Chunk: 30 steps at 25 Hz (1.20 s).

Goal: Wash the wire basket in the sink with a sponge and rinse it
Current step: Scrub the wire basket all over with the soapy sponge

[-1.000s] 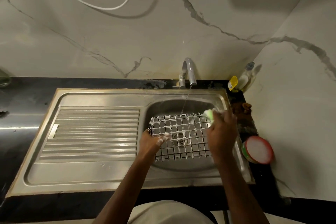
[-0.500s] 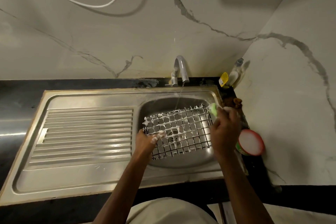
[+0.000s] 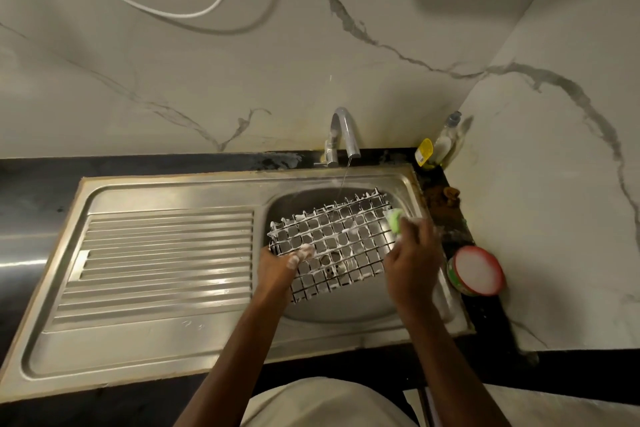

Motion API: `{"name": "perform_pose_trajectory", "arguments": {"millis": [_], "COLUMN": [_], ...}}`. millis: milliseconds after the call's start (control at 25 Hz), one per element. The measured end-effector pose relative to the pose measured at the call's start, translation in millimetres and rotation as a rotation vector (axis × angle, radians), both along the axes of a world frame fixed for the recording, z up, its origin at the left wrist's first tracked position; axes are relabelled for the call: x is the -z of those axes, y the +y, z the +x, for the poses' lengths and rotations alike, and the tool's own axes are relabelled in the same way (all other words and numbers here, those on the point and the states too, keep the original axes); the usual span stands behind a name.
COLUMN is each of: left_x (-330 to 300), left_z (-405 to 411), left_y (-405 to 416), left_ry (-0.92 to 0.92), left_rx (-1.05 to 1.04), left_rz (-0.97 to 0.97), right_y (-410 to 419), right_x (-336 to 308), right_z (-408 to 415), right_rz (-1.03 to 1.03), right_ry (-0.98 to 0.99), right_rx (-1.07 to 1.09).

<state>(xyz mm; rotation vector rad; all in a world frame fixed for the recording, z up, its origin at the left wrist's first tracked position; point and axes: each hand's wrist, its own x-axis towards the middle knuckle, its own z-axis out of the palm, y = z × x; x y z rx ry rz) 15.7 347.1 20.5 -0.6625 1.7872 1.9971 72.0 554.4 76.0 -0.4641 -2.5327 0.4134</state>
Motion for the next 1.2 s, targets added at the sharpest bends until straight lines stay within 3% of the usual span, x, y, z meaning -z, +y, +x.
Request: {"name": "perform_pose_trajectory", "arguments": {"millis": [160,240,360,560,800,1000,1200], "left_x": [-2,-5,6,15,-5,7,0], "left_z": [-2,0,0,-6,-1,-3,1], "left_y": [5,6,6,3,-9,-10,-7], "left_ry": [-0.004,-0.008,0.003,0.092,0.001,0.02,-0.045], "left_rx": [0.006,0.012,-0.014,-0.003,-0.038,-0.079,-0.084], "left_rz": [0.016,0.023,0.016,-0.038,-0.061,-0.057,-0.028], "right_y": [-43,-20,7,-49,8,-46,24], "right_x": [28,18,3,37,21,56,31], "right_z": [27,17,3,30,5,34,12], "right_rz": [-0.01,0.083,0.002,0.106,0.128,0.163,0.06], "right_ry": [-0.03,-0.015,0.014,0.0,-0.001,0.043,0.014], "right_rx": [-0.253,-0.157,0.048,-0.306,-0.055,-0.382,-0.082]}}
